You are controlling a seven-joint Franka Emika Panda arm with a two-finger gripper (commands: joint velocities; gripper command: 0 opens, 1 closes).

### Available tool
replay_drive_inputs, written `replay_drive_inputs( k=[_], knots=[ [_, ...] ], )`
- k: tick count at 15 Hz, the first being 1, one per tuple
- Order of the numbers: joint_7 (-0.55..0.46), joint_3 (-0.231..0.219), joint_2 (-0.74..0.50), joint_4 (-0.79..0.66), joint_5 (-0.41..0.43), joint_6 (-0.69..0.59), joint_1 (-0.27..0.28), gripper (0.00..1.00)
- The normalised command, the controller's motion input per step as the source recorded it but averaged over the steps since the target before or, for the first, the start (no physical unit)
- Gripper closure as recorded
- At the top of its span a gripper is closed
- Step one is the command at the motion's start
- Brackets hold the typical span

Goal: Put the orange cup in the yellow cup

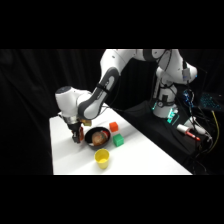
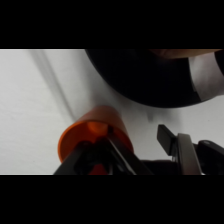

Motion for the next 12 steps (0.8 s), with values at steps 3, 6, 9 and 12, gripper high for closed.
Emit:
replay_drive_inputs(
  k=[3,6,9,12],
  knots=[
    [0.02,-0.018,0.06,0.14,0.047,0.06,0.02,0.76],
    [0.05,-0.072,-0.07,0.05,-0.016,0.02,0.072,0.95],
    [0.09,-0.125,-0.26,-0.09,-0.112,-0.04,0.139,0.98],
    [0.11,-0.122,-0.39,-0.16,-0.165,-0.16,0.159,0.95]
  ],
)
